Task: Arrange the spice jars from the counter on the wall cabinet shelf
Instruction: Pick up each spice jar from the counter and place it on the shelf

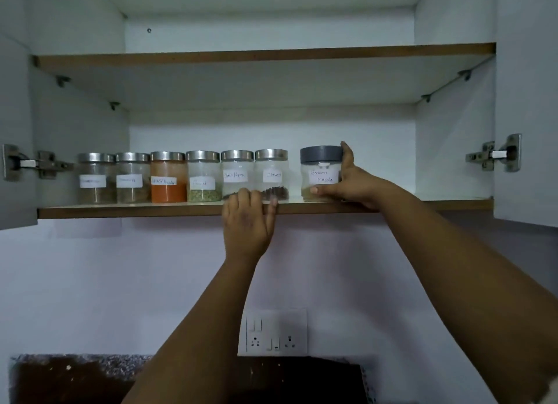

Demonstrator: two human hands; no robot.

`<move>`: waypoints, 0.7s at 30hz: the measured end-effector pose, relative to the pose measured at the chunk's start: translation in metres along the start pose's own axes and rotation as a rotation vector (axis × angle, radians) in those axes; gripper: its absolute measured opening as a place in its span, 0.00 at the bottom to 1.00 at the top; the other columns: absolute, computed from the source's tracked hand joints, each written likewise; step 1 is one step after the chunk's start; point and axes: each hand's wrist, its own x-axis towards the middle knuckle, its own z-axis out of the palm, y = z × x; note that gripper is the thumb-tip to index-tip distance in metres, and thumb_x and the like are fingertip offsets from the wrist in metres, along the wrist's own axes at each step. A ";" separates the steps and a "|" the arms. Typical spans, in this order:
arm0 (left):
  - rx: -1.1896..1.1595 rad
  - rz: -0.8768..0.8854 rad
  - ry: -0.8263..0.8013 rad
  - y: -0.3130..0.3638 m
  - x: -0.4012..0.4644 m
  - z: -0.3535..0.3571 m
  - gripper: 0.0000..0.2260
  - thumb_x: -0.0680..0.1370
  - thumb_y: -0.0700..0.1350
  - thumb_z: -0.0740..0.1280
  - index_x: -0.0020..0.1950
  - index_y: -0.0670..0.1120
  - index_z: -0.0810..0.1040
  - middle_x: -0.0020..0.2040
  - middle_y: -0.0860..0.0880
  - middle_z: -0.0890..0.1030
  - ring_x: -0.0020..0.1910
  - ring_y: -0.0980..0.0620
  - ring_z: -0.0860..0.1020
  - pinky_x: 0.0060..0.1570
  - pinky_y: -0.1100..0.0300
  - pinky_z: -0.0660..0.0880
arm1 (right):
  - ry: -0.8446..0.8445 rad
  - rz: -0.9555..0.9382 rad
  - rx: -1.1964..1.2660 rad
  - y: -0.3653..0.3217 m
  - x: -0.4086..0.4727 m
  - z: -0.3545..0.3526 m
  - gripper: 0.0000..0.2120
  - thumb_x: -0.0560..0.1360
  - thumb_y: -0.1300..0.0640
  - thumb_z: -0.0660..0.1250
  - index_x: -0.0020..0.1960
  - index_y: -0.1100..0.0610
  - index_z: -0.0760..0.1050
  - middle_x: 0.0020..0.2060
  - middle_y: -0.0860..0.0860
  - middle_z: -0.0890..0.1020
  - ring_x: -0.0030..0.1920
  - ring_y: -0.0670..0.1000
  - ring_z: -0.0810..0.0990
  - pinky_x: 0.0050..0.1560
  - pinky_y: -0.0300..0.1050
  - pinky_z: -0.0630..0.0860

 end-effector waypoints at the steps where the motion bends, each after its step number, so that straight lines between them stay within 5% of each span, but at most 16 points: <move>1: 0.054 0.044 -0.007 -0.008 -0.004 0.006 0.18 0.82 0.55 0.55 0.47 0.42 0.74 0.44 0.44 0.73 0.42 0.44 0.72 0.47 0.49 0.70 | -0.014 0.023 -0.017 0.002 0.008 -0.001 0.63 0.69 0.53 0.78 0.76 0.48 0.25 0.63 0.48 0.72 0.63 0.52 0.73 0.66 0.49 0.71; 13: 0.130 0.135 0.081 -0.018 -0.006 0.019 0.16 0.80 0.52 0.57 0.45 0.42 0.75 0.43 0.44 0.75 0.42 0.44 0.72 0.48 0.51 0.68 | 0.000 0.171 -0.233 0.018 0.055 0.008 0.50 0.67 0.42 0.77 0.76 0.57 0.52 0.68 0.54 0.70 0.66 0.56 0.72 0.69 0.54 0.68; 18: 0.149 0.133 0.089 -0.018 -0.007 0.020 0.16 0.80 0.53 0.56 0.44 0.42 0.75 0.42 0.44 0.75 0.41 0.44 0.72 0.48 0.51 0.67 | 0.001 0.130 -0.321 0.028 0.066 0.010 0.64 0.49 0.24 0.72 0.75 0.54 0.58 0.70 0.52 0.69 0.66 0.54 0.72 0.68 0.54 0.69; 21: 0.153 0.135 0.085 -0.018 -0.007 0.019 0.16 0.81 0.53 0.56 0.44 0.42 0.75 0.42 0.44 0.75 0.41 0.44 0.71 0.48 0.52 0.67 | 0.011 0.153 -0.335 0.022 0.059 0.011 0.60 0.54 0.28 0.74 0.76 0.56 0.57 0.70 0.52 0.67 0.68 0.55 0.70 0.69 0.53 0.69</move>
